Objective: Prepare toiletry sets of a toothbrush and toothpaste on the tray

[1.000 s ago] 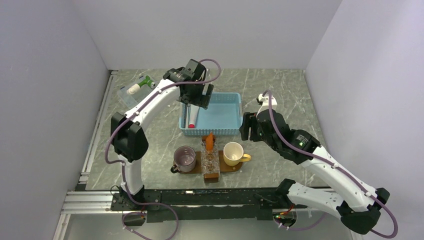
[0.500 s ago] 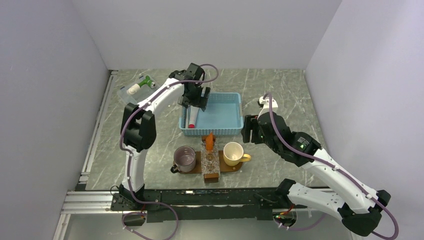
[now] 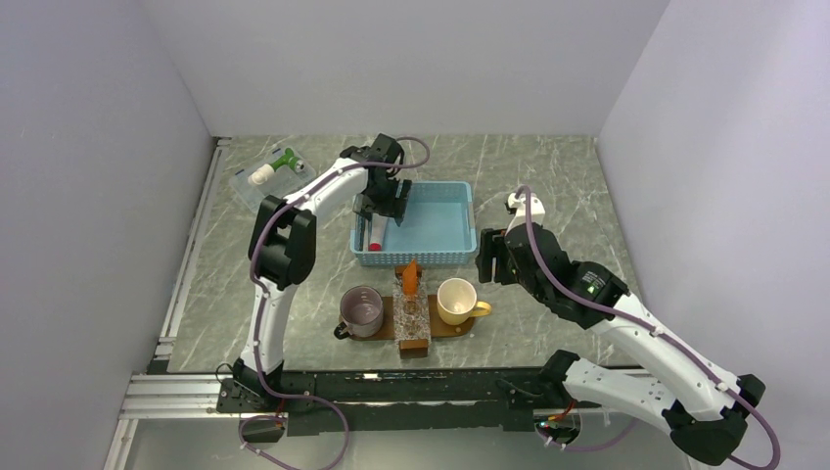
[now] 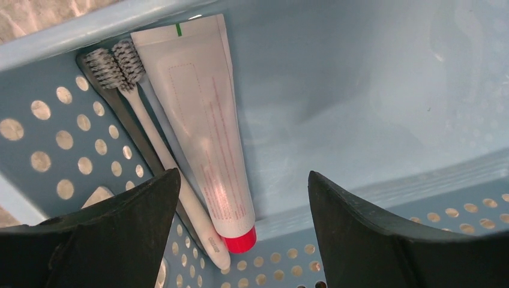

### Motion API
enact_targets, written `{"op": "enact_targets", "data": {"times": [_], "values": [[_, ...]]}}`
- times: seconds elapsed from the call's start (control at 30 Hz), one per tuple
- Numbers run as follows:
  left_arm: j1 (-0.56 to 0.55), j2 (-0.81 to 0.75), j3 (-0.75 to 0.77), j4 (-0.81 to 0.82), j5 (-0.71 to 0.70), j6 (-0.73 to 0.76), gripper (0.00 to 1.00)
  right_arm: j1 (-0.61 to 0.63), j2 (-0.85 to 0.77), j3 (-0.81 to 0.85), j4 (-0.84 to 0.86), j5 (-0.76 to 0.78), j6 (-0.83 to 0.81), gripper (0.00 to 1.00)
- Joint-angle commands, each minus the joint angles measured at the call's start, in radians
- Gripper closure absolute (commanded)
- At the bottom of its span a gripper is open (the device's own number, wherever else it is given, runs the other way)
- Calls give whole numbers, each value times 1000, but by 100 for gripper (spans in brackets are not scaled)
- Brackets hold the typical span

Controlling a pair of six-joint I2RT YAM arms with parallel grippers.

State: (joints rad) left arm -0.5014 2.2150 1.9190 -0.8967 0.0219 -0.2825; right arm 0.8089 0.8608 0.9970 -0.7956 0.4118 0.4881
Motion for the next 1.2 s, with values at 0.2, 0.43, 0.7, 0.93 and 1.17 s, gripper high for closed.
{"op": "enact_targets", "data": {"times": [0.2, 0.43, 0.7, 0.93, 1.17], "values": [[2, 47, 44, 20, -91, -27, 20, -9, -21, -23, 20, 19, -32, 32], [2, 64, 41, 27, -99, -34, 23, -12, -17, -26, 27, 16, -42, 32], [-5, 74, 23, 35, -95, -38, 31, -15, -21, -35, 33, 11, -42, 32], [-41, 77, 24, 37, -78, -15, 39, -15, -27, -34, 32, 6, -42, 32], [-52, 27, -19, 86, -2, -6, 42, -17, -33, -31, 27, 4, -40, 32]]}}
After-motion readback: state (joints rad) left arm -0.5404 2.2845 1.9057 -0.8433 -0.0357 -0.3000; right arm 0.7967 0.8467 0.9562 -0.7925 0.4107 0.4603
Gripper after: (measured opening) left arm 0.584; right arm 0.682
